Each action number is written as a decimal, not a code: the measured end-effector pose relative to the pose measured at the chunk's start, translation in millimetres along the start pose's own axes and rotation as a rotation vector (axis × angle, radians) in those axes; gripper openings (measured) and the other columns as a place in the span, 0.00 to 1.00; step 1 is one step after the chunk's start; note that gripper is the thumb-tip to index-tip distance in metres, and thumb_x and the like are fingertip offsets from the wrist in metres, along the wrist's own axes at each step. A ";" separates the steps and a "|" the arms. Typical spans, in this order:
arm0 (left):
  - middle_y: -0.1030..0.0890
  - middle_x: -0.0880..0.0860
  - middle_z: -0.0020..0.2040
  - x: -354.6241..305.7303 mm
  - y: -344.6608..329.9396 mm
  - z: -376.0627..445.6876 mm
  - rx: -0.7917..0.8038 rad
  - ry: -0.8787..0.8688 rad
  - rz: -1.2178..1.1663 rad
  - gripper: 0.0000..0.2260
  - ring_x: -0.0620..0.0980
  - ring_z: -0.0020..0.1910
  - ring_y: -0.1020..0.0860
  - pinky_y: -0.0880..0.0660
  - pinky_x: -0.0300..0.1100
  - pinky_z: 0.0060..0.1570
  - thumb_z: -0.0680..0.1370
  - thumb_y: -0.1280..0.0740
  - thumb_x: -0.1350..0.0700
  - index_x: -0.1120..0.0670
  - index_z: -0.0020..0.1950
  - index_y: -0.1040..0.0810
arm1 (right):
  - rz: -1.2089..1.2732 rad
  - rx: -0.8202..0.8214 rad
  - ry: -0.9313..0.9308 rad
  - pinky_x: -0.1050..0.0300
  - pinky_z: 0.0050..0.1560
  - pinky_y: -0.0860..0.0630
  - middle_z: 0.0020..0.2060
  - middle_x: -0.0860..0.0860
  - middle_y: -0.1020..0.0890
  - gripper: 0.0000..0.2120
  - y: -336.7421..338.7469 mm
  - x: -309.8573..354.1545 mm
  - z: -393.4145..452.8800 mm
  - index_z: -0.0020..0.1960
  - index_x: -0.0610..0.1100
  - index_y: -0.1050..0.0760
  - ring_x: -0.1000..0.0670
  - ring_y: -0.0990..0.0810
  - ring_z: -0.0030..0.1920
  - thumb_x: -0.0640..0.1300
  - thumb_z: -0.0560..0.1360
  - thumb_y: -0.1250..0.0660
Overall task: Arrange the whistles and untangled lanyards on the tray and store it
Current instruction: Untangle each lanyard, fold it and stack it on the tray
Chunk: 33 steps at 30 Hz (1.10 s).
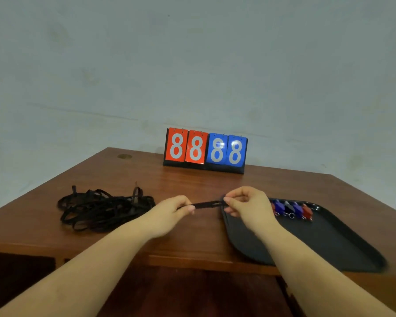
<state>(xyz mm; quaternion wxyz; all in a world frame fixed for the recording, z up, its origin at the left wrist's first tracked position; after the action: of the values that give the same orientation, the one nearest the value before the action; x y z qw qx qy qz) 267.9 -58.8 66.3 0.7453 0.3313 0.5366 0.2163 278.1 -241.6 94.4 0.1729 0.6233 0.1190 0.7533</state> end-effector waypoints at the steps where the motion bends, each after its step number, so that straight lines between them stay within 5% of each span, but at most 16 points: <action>1: 0.25 0.43 0.40 2.8 0.0 -0.7 0.012 0.014 0.006 0.09 0.39 0.40 0.27 0.34 0.34 0.39 0.81 0.43 0.48 0.46 0.46 0.25 | -0.031 -0.023 -0.007 0.63 0.37 0.21 0.38 0.46 0.18 0.04 13.7 -5.3 3.1 0.42 0.45 0.23 0.54 0.18 0.34 0.38 0.74 0.31; 4: 0.24 0.42 0.43 13.8 7.0 -1.8 0.020 0.053 0.058 0.11 0.40 0.46 0.26 0.34 0.36 0.45 0.81 0.45 0.48 0.46 0.46 0.24 | -0.096 -0.114 -0.044 0.62 0.38 0.22 0.39 0.47 0.18 0.02 55.4 -23.1 7.1 0.44 0.43 0.23 0.53 0.19 0.35 0.37 0.74 0.33; 7: 0.28 0.42 0.36 13.6 17.2 -3.0 -0.020 0.064 0.116 0.11 0.38 0.38 0.29 0.36 0.33 0.38 0.82 0.45 0.50 0.48 0.47 0.23 | -0.238 -0.146 -0.068 0.59 0.45 0.24 0.40 0.52 0.20 0.02 76.9 -35.9 5.4 0.47 0.45 0.22 0.54 0.21 0.41 0.42 0.75 0.33; 11: 0.28 0.42 0.34 -13.7 11.7 -1.0 -0.027 0.008 0.115 0.11 0.37 0.33 0.29 0.37 0.31 0.33 0.81 0.45 0.50 0.48 0.49 0.24 | -0.445 -0.023 0.160 0.61 0.53 0.32 0.51 0.58 0.24 0.10 39.0 -7.4 -2.1 0.56 0.52 0.24 0.58 0.28 0.51 0.52 0.76 0.36; 15: 0.23 0.44 0.43 -40.8 2.9 3.3 -0.011 -0.066 0.054 0.09 0.39 0.43 0.26 0.30 0.35 0.43 0.81 0.45 0.49 0.47 0.49 0.26 | -0.330 0.234 0.259 0.63 0.54 0.33 0.54 0.61 0.25 0.16 -29.7 21.7 -18.6 0.64 0.54 0.29 0.60 0.28 0.54 0.56 0.79 0.45; 18: 0.22 0.45 0.45 -42.2 5.3 2.1 -0.031 -0.075 0.052 0.09 0.42 0.45 0.25 0.28 0.38 0.47 0.81 0.46 0.48 0.47 0.48 0.27 | -0.253 0.350 0.187 0.58 0.47 0.29 0.38 0.55 0.21 0.16 -51.3 13.0 -23.7 0.46 0.50 0.26 0.55 0.22 0.40 0.56 0.80 0.48; 20: 0.24 0.45 0.40 -38.1 6.1 -0.6 -0.029 -0.064 0.079 0.09 0.41 0.40 0.27 0.30 0.34 0.40 0.81 0.46 0.48 0.48 0.48 0.27 | -0.230 0.342 0.146 0.56 0.40 0.28 0.29 0.54 0.27 0.17 -46.7 9.2 -22.9 0.37 0.49 0.31 0.54 0.26 0.31 0.56 0.80 0.48; 24: 0.30 0.44 0.32 -22.1 2.4 -6.1 0.010 0.020 0.045 0.11 0.40 0.30 0.32 0.38 0.32 0.30 0.82 0.46 0.49 0.49 0.47 0.26 | -0.287 0.234 0.123 0.61 0.36 0.35 0.27 0.54 0.31 0.18 -11.9 10.5 -14.6 0.35 0.48 0.33 0.55 0.32 0.29 0.54 0.80 0.47; 28: 0.29 0.44 0.34 -11.2 4.9 -7.9 0.007 0.038 0.044 0.10 0.41 0.33 0.31 0.36 0.34 0.33 0.82 0.45 0.50 0.48 0.48 0.25 | -0.288 0.180 0.119 0.61 0.32 0.38 0.25 0.54 0.33 0.18 18.1 4.0 -12.1 0.33 0.47 0.34 0.54 0.35 0.27 0.52 0.80 0.46; 33: 0.24 0.46 0.42 -18.8 32.3 -6.0 -0.107 0.061 0.019 0.11 0.42 0.41 0.25 0.29 0.34 0.42 0.81 0.43 0.52 0.47 0.61 0.26 | -0.135 0.134 0.080 0.61 0.31 0.39 0.25 0.53 0.35 0.18 39.7 6.9 -11.9 0.34 0.46 0.35 0.54 0.38 0.26 0.51 0.80 0.44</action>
<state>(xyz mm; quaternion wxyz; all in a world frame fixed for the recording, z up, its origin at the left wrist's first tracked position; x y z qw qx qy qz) 257.0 -47.7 100.9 0.7431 0.2893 0.5438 0.2616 260.9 -274.6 114.0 0.1766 0.5935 0.2177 0.7544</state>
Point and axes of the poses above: each hand's wrist, its own z-axis towards the middle knuckle, its own y-axis out of the back of the hand, x = y × z, the point moved 9 cm from there along z, towards the middle knuckle
